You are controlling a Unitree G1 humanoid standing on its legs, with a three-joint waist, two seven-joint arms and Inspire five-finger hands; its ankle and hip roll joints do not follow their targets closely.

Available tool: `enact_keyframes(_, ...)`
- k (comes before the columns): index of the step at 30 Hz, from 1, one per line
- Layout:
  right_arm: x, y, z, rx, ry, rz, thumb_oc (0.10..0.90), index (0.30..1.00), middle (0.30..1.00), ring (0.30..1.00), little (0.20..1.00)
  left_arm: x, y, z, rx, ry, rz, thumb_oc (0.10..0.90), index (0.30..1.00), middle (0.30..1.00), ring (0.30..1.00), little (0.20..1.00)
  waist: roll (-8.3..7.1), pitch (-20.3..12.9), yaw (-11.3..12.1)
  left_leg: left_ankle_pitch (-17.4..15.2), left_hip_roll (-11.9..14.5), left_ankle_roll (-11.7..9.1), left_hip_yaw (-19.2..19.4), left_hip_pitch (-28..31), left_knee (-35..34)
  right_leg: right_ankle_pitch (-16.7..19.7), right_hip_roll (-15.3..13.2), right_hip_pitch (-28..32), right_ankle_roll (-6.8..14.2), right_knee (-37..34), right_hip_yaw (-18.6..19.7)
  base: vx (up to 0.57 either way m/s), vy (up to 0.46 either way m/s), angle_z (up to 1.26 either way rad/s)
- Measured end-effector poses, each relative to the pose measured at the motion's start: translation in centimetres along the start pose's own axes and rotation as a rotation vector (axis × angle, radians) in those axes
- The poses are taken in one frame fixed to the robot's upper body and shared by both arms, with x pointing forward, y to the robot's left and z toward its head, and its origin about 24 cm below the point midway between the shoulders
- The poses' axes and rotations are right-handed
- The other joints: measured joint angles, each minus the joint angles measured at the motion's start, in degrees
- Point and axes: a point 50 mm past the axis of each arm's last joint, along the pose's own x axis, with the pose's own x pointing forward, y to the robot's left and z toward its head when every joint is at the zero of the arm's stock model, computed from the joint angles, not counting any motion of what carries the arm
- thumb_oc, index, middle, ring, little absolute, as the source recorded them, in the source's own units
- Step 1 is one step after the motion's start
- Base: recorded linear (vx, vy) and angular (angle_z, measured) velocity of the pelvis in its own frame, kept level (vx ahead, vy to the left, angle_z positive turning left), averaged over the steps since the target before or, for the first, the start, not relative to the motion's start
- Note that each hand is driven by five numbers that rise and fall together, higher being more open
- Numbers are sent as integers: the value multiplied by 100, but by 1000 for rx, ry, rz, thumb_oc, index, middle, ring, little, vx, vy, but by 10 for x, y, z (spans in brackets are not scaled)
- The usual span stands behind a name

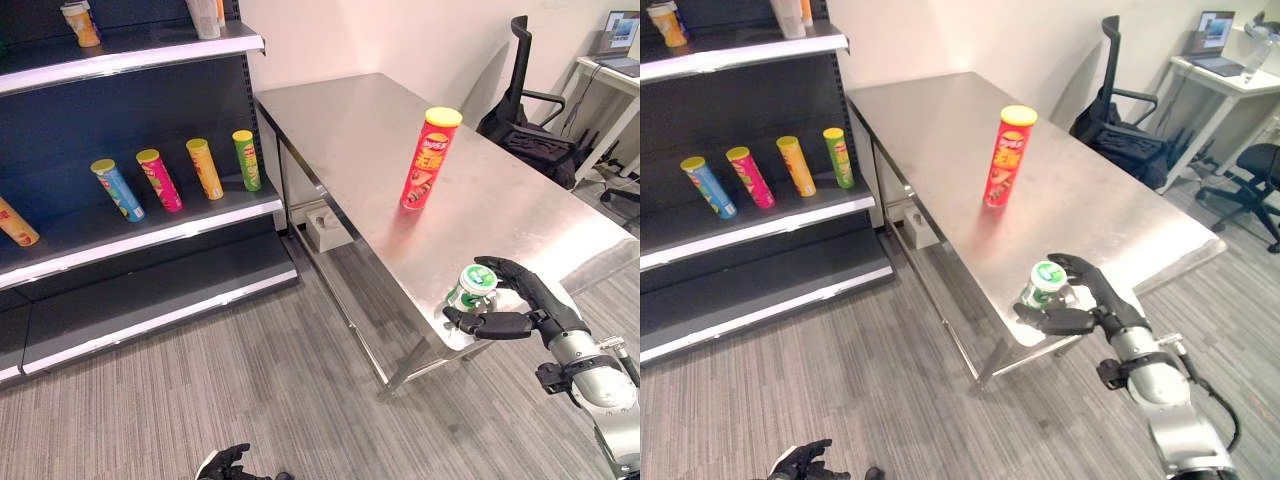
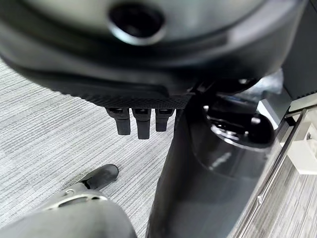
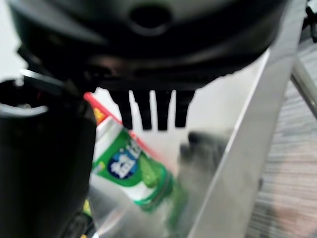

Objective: Put the goods on the table back onto the shelves and tidy them up.

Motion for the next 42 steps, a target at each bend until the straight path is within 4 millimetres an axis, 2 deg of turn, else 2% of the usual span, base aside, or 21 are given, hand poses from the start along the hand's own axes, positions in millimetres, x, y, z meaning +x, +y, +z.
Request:
enact_keyframes(4, -2, -3, -1, -1, 3, -10, 400, 300, 300, 300, 300, 0, 1, 0, 0, -1, 4, 800, 900, 900, 900, 900, -17, -25, 43, 8, 4, -4, -18, -8, 21, -1, 6, 0, 0, -1, -14, 10, -36, 2)
enact_keyframes(7, -3, -15, -1, -2, 3, -59, 400, 300, 300, 300, 300, 0, 2, -1, -6, 0, 8, 800, 900, 900, 900, 900, -23, -24, 45, 11, 7, -9, -27, -14, 20, -1, 11, -1, -1, -1, -20, 13, -48, 1)
enact_keyframes(11, -3, -27, 2, 6, -9, -122, 400, 300, 300, 300, 300, -2, 7, -5, -26, 10, 30, 800, 900, 900, 900, 900, -109, -58, 52, 34, 47, -44, -59, -28, 20, -15, 57, 2, -19, -1, -30, 20, -102, 4)
enact_keyframes(14, 2, -42, 12, -16, -41, -138, 400, 300, 300, 300, 300, -3, 13, -8, -22, 17, 45, 800, 900, 900, 900, 900, -146, -62, 53, 70, 104, -97, -134, -63, 16, -31, 127, 5, -33, -2, -91, 13, -108, 10)
enact_keyframes(21, 20, -81, 59, -19, -226, -184, 400, 300, 300, 300, 300, -3, 20, -3, -37, 0, 58, 800, 900, 900, 900, 900, -199, -29, 122, 172, 310, -245, -325, -366, 228, -106, 391, -91, -172, 1, -234, -50, -119, 17)
enact_keyframes(22, 23, -90, 72, -14, -277, -200, 400, 300, 300, 300, 300, -1, 23, 7, -51, -31, 66, 800, 900, 900, 900, 900, -248, 143, 224, 183, 358, -276, -478, -661, 673, -137, 465, -99, -311, 1, -349, -96, -68, 66)
enact_keyframes(23, 24, -100, 87, -17, -328, -205, 400, 300, 300, 300, 300, 3, 30, 28, -62, -97, 80, 800, 900, 900, 900, 900, -361, 437, 253, 305, 369, -492, -671, -1134, 1309, -138, 397, -125, -492, -43, -524, -37, 8, 65)
enact_keyframes(24, 25, -105, 96, -30, -358, -198, 400, 300, 300, 300, 300, 4, 30, 36, -76, -119, 81, 800, 900, 900, 900, 900, -354, 558, 378, 358, 397, -626, -706, -1211, 1433, -87, 386, -142, -596, -38, -594, 48, 127, 41)
enact_keyframes(26, 24, -104, 109, -11, -415, -174, 400, 300, 300, 300, 300, 5, 32, 42, -91, -140, 85, 800, 900, 900, 900, 900, -380, 614, 510, 169, 730, -577, -561, -1241, 1604, -63, 425, -174, -679, -42, -642, 49, 113, 10)
enact_keyframes(28, 22, -101, 116, 8, -464, -152, 400, 300, 300, 300, 300, 4, 31, 36, -73, -122, 80, 800, 900, 900, 900, 900, -354, 615, 454, 194, 1212, -631, -523, -978, 1198, -73, 464, -121, -708, 6, -686, 54, 191, 25)
enact_keyframes(31, 21, -102, 115, 42, -466, -147, 400, 300, 300, 300, 300, 3, 30, 29, -70, -100, 74, 800, 900, 900, 900, 900, -333, 617, 277, 428, 1840, -1052, -411, -759, 385, -37, 474, -241, -638, 7, -762, 82, 303, 17)
enact_keyframes(33, 19, -101, 108, 43, -441, -143, 400, 300, 300, 300, 300, 3, 29, 29, -63, -98, 69, 800, 900, 900, 900, 900, -275, 600, 270, 499, 2028, -1158, -203, -655, 44, 21, 439, -277, -547, 7, -758, 77, 266, -4)
enact_keyframes(34, 14, -103, 102, 44, -420, -151, 400, 300, 300, 300, 300, 4, 27, 30, -54, -101, 59, 800, 900, 900, 900, 900, -223, 599, 288, 512, 1989, -1149, -164, -602, 22, 37, 385, -258, -478, 9, -770, 57, 257, 6)
enact_keyframes(35, 11, -106, 97, 40, -399, -161, 400, 300, 300, 300, 300, 3, 19, 27, -48, -102, 40, 800, 900, 900, 900, 900, -56, 514, 213, 606, 1893, -1055, -206, -600, 59, 51, 379, -251, -333, 6, -799, 102, 378, 2)
enact_keyframes(36, 7, -112, 96, 31, -387, -178, 400, 300, 300, 300, 300, 3, 9, 24, -35, -97, 13, 800, 900, 900, 900, 900, 192, 428, 169, 662, 1830, -1091, -94, -528, 151, 85, 370, -246, -189, 20, -775, 156, 650, 36)
enact_keyframes(37, 2, -108, 84, 90, -366, -205, 400, 300, 300, 300, 300, 5, 8, 25, 2, -81, -3, 800, 900, 900, 900, 900, 33, 396, 54, 426, 1302, -912, -4, -474, 70, 167, -184, -205, 15, 133, -908, 94, 410, 32)
enact_keyframes(39, 2, -107, 83, 87, -356, -195, 400, 300, 300, 300, 300, 6, 11, 29, 20, -90, -3, 800, 900, 900, 900, 900, -141, 337, 42, 263, 787, -656, 29, -475, 107, 267, -683, -207, 152, 184, -886, 29, 149, 32)
enact_keyframes(40, 2, -106, 83, 86, -357, -192, 400, 300, 300, 300, 300, 6, 15, 32, 32, -99, 6, 800, 900, 900, 900, 900, -181, 334, 60, 222, 593, -552, 39, -467, 120, 280, -913, -215, 156, 246, -886, 0, 1, 17)
enact_keyframes(41, 3, -105, 84, 85, -359, -182, 400, 300, 300, 300, 300, 5, 21, 35, 50, -108, 21, 800, 900, 900, 900, 900, -186, 332, 91, 214, 518, -514, 34, -469, 126, 297, -977, -242, 138, 258, -833, 0, 0, 16)
enact_keyframes(42, 3, -101, 87, 82, -371, -167, 400, 300, 300, 300, 300, 4, 30, 36, 63, -110, 42, 800, 900, 900, 900, 900, -191, 330, 163, 198, 501, -483, 19, -481, 129, 341, -926, -274, 218, 200, -707, 94, 758, 4)
